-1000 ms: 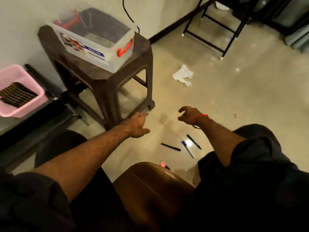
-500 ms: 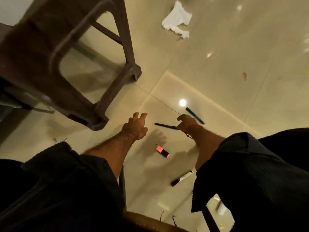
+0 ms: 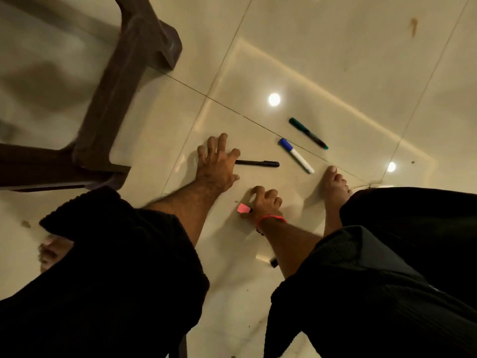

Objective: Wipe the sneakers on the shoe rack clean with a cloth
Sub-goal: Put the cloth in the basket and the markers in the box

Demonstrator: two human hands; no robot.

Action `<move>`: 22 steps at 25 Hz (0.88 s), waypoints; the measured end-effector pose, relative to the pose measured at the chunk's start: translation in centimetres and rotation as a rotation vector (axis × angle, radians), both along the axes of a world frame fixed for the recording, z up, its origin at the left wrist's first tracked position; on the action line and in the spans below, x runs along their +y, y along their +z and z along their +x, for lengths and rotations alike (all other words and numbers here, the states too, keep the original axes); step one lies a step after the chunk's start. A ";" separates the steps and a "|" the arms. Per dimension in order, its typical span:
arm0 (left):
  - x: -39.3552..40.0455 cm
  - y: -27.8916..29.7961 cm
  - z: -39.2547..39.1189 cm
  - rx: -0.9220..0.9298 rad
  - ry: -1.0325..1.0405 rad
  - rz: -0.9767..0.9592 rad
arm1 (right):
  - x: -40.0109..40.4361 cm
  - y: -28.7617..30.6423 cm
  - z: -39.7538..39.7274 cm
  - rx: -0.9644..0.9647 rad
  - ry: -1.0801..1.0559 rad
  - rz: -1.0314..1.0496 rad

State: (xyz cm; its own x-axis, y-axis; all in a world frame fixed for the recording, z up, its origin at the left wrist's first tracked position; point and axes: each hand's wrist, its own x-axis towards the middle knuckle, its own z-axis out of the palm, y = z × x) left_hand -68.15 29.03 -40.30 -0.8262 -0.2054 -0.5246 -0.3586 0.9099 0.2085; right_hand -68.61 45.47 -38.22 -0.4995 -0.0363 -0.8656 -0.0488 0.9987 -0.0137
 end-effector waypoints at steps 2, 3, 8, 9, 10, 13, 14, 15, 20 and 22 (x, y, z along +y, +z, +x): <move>0.2 -0.8 -0.4 0.023 -0.011 -0.017 | 0.2 -1.0 0.8 0.043 0.040 0.043; 0.4 -1.0 -0.7 0.030 -0.011 -0.027 | 0.3 -1.2 1.0 0.075 0.066 0.057; 0.7 -0.9 -1.8 0.006 -0.080 -0.120 | 0.8 -1.7 1.4 0.165 0.111 0.026; 0.3 -0.8 -1.6 -0.005 -0.069 -0.116 | 1.0 -1.7 1.5 0.171 0.081 -0.002; -0.3 -0.6 -1.3 -0.012 -0.030 -0.112 | 1.2 -1.7 1.7 0.178 0.014 -0.042; -3.6 1.4 -0.3 0.039 0.304 0.020 | 0.3 -0.7 1.4 0.217 -0.380 -0.221; -4.8 2.5 0.1 0.069 0.422 0.075 | -0.5 0.0 1.1 0.239 -0.481 -0.275; -6.1 3.8 0.5 0.096 0.499 0.107 | -1.5 0.9 0.6 0.258 -0.543 -0.316; -10.2 12.8 1.5 0.239 0.581 0.149 | -7.6 6.6 -3.0 0.360 -0.520 -0.573; -10.8 17.6 1.5 0.301 0.613 0.178 | -9.7 10.0 -4.0 0.378 -0.525 -0.712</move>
